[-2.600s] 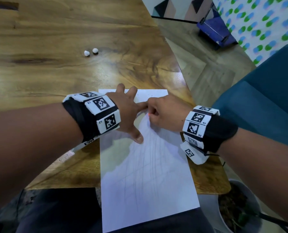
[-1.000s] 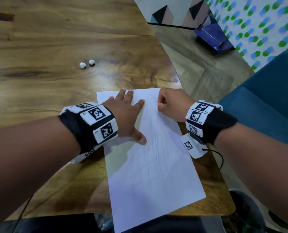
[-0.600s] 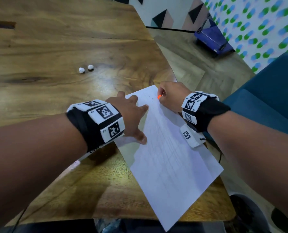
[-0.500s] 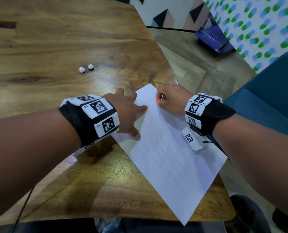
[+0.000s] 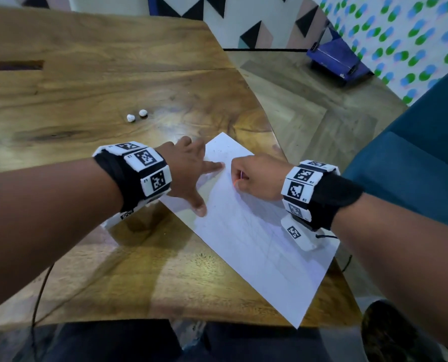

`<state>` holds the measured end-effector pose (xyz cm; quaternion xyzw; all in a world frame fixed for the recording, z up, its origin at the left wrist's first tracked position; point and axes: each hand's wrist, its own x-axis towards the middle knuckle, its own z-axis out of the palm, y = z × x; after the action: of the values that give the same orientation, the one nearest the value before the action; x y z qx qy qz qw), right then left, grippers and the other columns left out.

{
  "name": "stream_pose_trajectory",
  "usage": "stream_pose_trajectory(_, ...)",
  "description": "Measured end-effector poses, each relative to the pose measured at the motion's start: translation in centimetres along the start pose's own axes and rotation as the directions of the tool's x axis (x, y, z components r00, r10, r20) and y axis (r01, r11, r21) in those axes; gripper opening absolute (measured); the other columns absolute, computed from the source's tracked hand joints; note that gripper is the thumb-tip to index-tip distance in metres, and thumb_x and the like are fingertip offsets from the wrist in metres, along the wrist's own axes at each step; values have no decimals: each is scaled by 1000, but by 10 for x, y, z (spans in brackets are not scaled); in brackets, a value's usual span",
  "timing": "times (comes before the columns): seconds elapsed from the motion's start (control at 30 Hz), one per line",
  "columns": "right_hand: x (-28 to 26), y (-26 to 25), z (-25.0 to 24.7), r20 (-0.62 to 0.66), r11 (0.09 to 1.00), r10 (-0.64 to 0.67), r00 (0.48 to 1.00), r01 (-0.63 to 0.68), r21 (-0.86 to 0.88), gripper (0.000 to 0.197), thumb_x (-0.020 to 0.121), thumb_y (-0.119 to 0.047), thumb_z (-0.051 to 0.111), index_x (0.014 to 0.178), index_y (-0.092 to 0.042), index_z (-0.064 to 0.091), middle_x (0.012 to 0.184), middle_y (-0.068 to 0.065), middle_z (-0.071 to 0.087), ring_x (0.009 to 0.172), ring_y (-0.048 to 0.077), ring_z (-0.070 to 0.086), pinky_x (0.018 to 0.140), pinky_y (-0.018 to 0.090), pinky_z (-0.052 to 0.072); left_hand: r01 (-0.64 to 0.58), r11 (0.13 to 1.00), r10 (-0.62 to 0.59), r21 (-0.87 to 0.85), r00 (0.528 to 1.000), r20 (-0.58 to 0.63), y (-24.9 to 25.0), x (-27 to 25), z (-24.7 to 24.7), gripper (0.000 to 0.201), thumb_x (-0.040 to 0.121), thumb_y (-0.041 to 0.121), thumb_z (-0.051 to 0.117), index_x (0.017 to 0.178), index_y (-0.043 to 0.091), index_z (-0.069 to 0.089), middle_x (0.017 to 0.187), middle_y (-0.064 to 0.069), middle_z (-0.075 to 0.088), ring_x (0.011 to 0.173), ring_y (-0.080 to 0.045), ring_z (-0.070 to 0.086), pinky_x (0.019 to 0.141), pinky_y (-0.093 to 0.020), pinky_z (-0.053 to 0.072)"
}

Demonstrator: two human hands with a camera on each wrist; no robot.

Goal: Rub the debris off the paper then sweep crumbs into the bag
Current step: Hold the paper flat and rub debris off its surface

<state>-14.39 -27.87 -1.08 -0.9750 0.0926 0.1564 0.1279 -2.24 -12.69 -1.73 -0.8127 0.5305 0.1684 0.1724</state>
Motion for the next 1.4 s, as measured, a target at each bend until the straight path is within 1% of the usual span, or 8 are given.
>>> stream_pose_trajectory(0.13,20,10,-7,-70,998,65,995,-66,-6,4,92,-20,53,91,-20,57,94,-2,64,96,24,59,82,35,49,-82,997,82,0,996,21,-4,9,1,123,64,81,72,161,40,8,170,2,-16,157,-24,-8,125,-48,17)
stream_pose_trajectory(0.33,22,-3,-5,-71,999,39,997,-41,-28,9,93,-18,51,90,-19,60,94,1,66,93,24,60,63,29,40,-147,989,147,-12,988,50,-20,19,14,137,59,90,66,160,37,-10,170,2,-19,157,-25,-12,125,-53,15)
stream_pose_trajectory(0.5,-3,-28,14,42,994,-104,994,105,-13,7,93,-24,54,89,-21,59,85,-1,64,86,24,60,77,36,48,-150,989,150,-11,986,67,-17,22,19,145,53,95,64,157,40,-20,168,1,-27,156,-28,-18,125,-58,11)
stream_pose_trajectory(0.63,24,-2,-2,-75,997,77,994,-79,-25,7,92,-23,53,88,-23,59,88,-4,63,92,23,60,77,32,46,-140,990,140,-5,986,87,-16,20,18,148,51,96,64,157,38,-23,167,-2,-29,156,-31,-18,124,-61,8)
stream_pose_trajectory(0.8,24,-3,3,-78,993,112,991,-114,-26,6,88,-30,54,83,-27,57,84,-10,62,91,21,59,94,47,46,-130,991,131,-20,987,90,-14,21,18,152,50,96,65,158,37,-24,167,-2,-30,155,-31,-20,124,-62,8)
stream_pose_trajectory(1.0,-19,-45,33,97,992,-127,987,126,18,7,95,-30,52,94,-24,56,90,-1,66,85,22,61,77,40,51,-130,991,129,11,988,87,-13,21,19,150,52,96,64,157,36,-25,166,-2,-32,155,-31,-20,124,-61,7)
stream_pose_trajectory(1.2,25,-7,9,-107,992,122,987,-125,-23,8,90,-25,54,89,-23,61,93,-1,67,87,23,60,71,30,42,-115,993,114,26,993,41,-11,18,20,150,49,97,63,159,38,-20,169,-3,-24,156,-31,-15,123,-61,11)
stream_pose_trajectory(1.4,-7,-37,27,-8,999,-20,1000,20,-46,5,93,-26,52,89,-24,51,90,5,67,86,28,62,76,40,51,-156,983,160,96,986,-40,-10,19,16,151,42,98,65,162,31,4,166,-3,8,149,-32,19,115,-51,34)
